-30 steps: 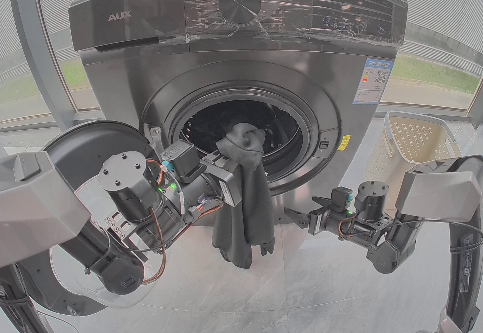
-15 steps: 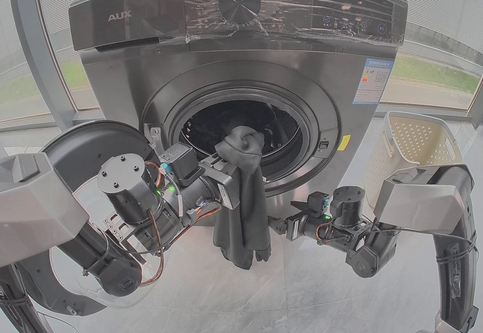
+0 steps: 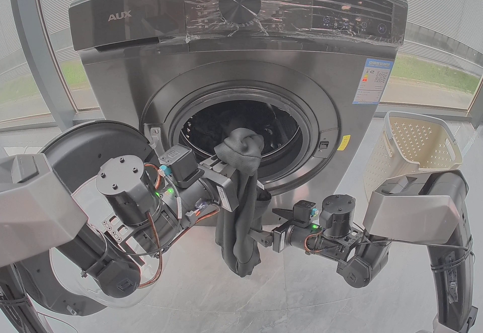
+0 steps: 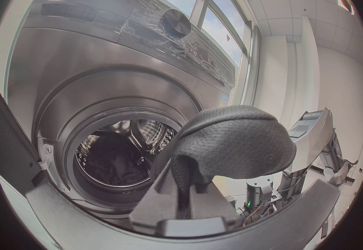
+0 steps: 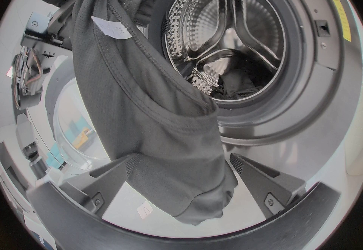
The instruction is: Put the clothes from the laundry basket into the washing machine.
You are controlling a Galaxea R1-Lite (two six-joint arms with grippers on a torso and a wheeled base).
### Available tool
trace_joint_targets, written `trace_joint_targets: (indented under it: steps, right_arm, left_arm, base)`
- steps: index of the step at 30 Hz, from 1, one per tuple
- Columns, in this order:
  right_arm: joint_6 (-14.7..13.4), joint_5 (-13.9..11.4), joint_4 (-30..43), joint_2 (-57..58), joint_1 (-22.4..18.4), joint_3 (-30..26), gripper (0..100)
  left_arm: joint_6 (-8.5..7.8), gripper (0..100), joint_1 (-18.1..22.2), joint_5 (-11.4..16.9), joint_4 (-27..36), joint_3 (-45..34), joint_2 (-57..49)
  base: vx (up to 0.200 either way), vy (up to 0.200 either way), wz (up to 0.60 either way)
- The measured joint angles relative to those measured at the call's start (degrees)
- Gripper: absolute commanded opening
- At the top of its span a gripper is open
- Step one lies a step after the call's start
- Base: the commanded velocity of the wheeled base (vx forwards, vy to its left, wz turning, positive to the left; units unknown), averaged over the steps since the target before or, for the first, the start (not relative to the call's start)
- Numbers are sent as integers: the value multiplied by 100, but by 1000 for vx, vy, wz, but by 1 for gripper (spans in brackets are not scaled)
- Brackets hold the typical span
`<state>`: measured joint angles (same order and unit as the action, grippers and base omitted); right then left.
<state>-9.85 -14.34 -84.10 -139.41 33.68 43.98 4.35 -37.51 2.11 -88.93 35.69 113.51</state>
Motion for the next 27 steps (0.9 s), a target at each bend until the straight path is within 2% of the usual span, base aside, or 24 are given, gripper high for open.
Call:
trace_joint_targets:
  steps: [8, 9, 17, 27]
  right_arm:
    - [-276, -529, -96, -205, 11, 610, 100]
    - [-288, -572, -182, -246, 13, 684, 0]
    - [-290, -596, -425, -402, 62, 764, 0]
    - [-167, -528, -452, 74, -6, 41, 0]
  left_arm:
    - [0, 0, -5, 0, -5, -89, -48]
    - [0, 0, -5, 0, -2, -102, -57]
    - [2, 0, 0, 7, -5, -163, -80]
    - [18, 0, 61, 7, -7, -260, -102]
  base:
    - [0, 0, 0]
    - [0, 0, 0]
    - [0, 0, 0]
    - [0, 0, 0]
